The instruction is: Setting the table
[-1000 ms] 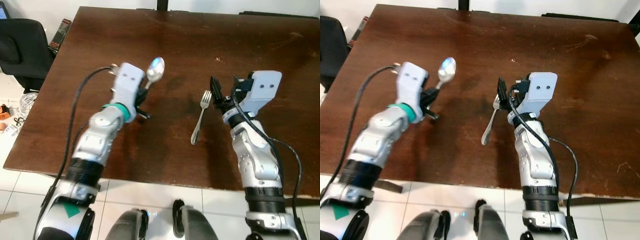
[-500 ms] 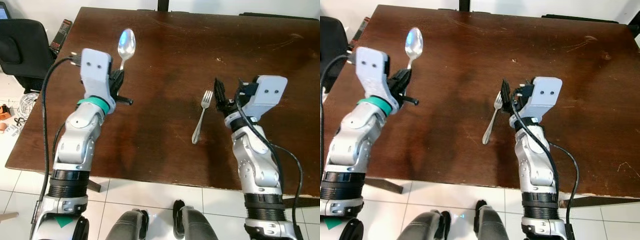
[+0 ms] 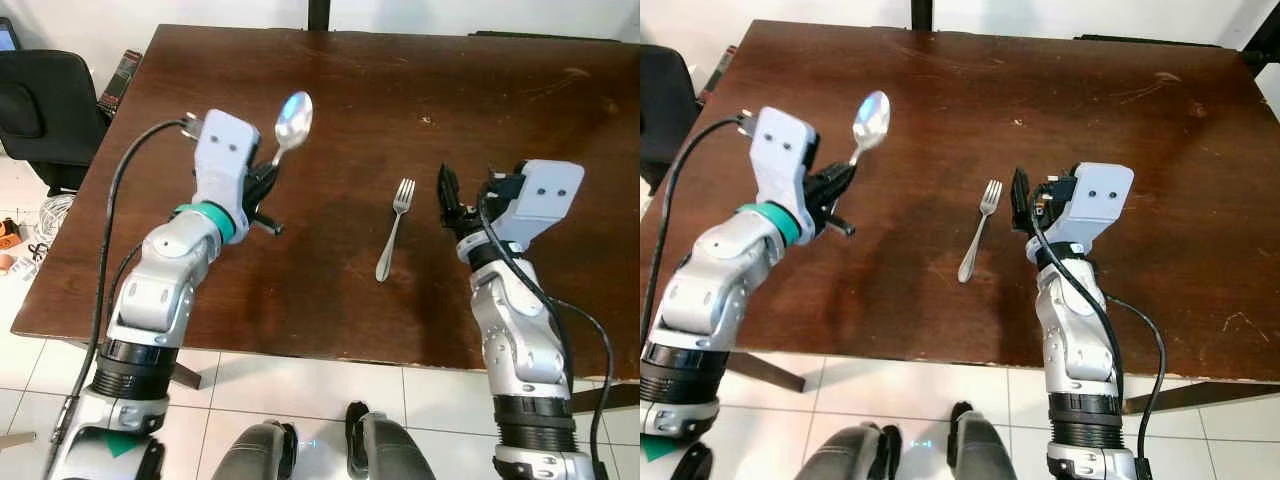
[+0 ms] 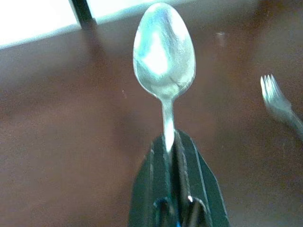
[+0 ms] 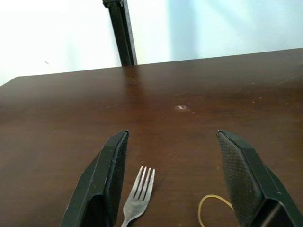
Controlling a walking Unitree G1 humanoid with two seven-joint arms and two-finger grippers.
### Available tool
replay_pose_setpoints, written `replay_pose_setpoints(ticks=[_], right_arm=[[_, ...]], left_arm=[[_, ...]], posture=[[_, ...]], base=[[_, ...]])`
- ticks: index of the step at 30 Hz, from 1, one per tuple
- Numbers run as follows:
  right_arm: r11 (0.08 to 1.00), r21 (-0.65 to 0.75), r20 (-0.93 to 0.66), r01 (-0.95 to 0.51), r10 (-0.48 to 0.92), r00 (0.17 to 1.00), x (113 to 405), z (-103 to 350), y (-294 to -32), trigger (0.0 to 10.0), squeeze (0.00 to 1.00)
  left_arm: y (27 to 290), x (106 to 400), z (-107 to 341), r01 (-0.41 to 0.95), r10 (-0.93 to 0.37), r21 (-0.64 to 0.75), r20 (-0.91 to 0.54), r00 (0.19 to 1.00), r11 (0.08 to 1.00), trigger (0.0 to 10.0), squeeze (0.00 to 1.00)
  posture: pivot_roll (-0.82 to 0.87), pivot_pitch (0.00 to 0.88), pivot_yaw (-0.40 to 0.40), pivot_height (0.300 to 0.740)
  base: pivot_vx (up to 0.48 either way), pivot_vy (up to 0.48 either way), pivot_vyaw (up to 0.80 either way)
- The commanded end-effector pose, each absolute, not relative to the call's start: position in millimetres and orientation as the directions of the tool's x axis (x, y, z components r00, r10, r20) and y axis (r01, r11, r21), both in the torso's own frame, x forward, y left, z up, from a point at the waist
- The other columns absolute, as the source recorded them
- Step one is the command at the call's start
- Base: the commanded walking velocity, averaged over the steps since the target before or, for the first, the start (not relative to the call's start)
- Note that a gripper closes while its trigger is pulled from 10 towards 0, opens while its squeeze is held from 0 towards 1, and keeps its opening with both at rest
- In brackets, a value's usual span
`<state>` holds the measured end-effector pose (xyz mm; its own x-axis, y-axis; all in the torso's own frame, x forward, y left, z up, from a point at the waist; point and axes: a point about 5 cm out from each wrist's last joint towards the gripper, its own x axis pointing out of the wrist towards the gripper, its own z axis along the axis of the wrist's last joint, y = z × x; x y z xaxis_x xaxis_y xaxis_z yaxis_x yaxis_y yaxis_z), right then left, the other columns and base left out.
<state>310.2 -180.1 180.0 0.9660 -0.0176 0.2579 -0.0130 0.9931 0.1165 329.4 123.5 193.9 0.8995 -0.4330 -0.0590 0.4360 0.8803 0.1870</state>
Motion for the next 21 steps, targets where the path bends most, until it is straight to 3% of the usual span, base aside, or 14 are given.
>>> replay_pose_setpoints(ticks=[1, 4, 8, 13, 21], right_arm=[[0.993, 0.113, 0.245, -0.015, -0.014, 0.969, 310, 178, -180, 10.0, 0.00], [0.994, 0.111, 0.243, -0.021, -0.007, 0.970, 312, 178, -178, 10.0, 0.00], [0.994, 0.105, 0.244, -0.032, 0.006, 0.970, 312, 178, -177, 10.0, 0.00], [0.994, 0.104, 0.252, -0.026, -0.001, 0.968, 313, 181, -179, 10.0, 0.00], [0.996, 0.089, 0.255, -0.031, 0.007, 0.967, 314, 183, -182, 10.0, 0.00]], left_arm=[[121, 323, 184, 0.478, -0.464, 0.167, -0.117, 0.878, 0.862, 10.0, 0.00], [123, 321, 176, 0.484, -0.460, 0.161, -0.165, 0.872, 0.860, 10.0, 0.00], [123, 322, 180, 0.462, -0.449, 0.115, -0.123, 0.885, 0.879, 10.0, 0.00], [140, 330, 178, 0.253, -0.251, 0.127, -0.028, 0.968, 0.959, 10.0, 0.00], [145, 331, 183, 0.208, -0.212, 0.124, 0.017, 0.977, 0.970, 10.0, 0.00]], posture=[[0.05, 0.085, 0.069, 0.740], [0.04, 0.086, 0.068, 0.740], [0.05, 0.071, 0.066, 0.740], [0.03, 0.054, 0.058, 0.740], [0.03, 0.051, 0.045, 0.740]], base=[[0.000, 0.000, 0.00], [0.000, 0.000, 0.00], [0.000, 0.000, 0.00], [0.000, 0.000, 0.00], [0.000, 0.000, 0.00]])
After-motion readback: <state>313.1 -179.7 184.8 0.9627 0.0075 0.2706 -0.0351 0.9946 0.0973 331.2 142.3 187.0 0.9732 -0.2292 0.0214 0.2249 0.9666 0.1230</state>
